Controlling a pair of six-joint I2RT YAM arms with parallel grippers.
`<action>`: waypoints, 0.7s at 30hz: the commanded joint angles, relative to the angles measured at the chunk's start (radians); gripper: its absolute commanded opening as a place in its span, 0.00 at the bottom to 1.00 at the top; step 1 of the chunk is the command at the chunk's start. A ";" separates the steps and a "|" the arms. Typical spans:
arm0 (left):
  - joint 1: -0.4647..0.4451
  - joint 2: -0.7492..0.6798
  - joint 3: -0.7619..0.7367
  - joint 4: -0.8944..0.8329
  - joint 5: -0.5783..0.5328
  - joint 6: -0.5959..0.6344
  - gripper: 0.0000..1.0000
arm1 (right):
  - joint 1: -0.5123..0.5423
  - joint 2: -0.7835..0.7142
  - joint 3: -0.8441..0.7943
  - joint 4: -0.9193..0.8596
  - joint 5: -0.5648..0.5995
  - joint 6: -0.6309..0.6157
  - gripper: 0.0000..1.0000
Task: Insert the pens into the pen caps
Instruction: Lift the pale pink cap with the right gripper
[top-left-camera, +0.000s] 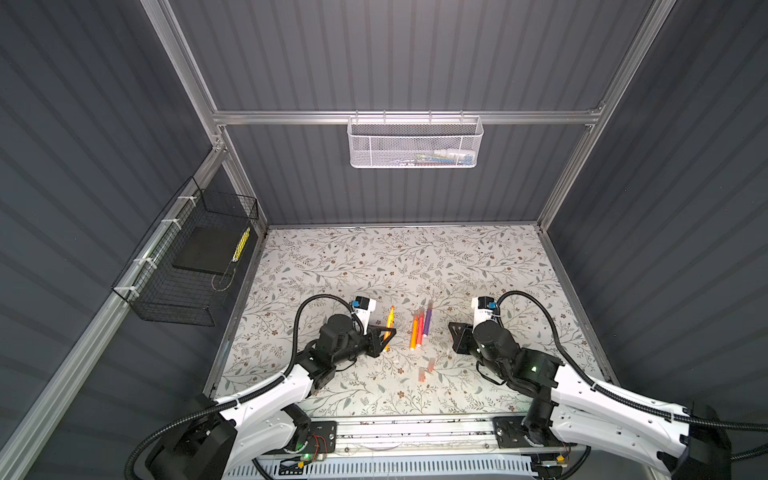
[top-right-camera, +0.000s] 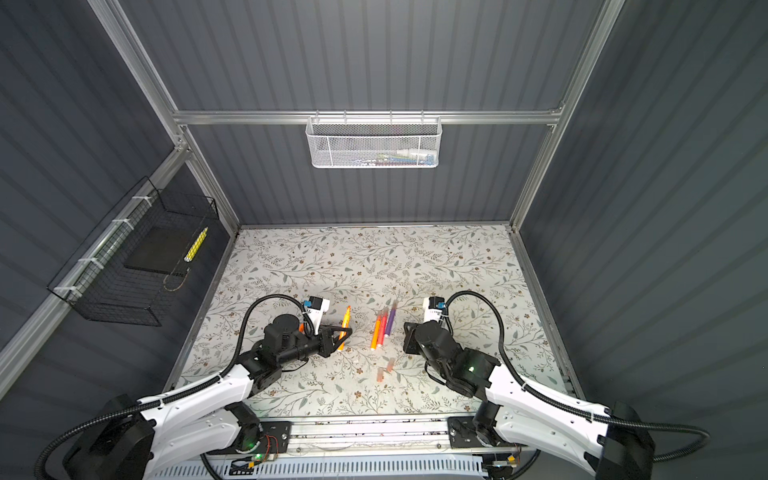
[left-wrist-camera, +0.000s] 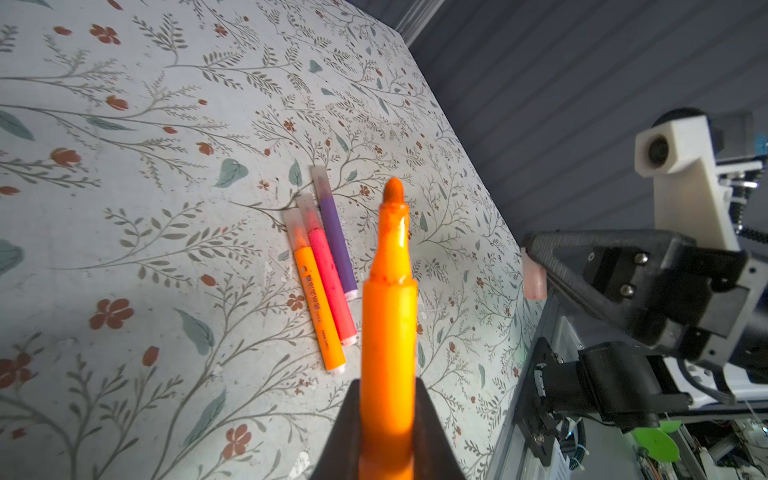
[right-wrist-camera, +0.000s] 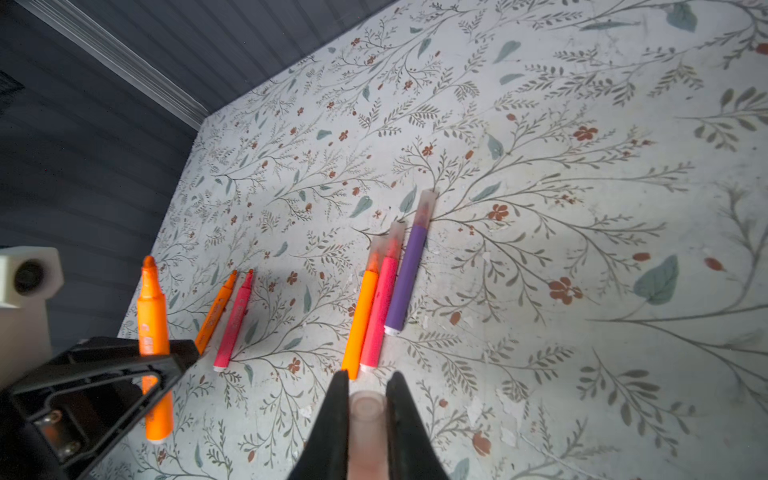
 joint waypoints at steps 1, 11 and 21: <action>-0.041 0.035 0.021 0.038 0.028 0.042 0.00 | -0.002 0.008 0.019 0.068 -0.027 -0.023 0.00; -0.094 0.106 0.041 0.094 0.065 0.078 0.00 | 0.009 0.034 -0.055 0.373 -0.081 0.018 0.00; -0.112 0.124 0.037 0.142 0.087 0.073 0.00 | 0.010 0.144 -0.032 0.485 -0.145 0.046 0.00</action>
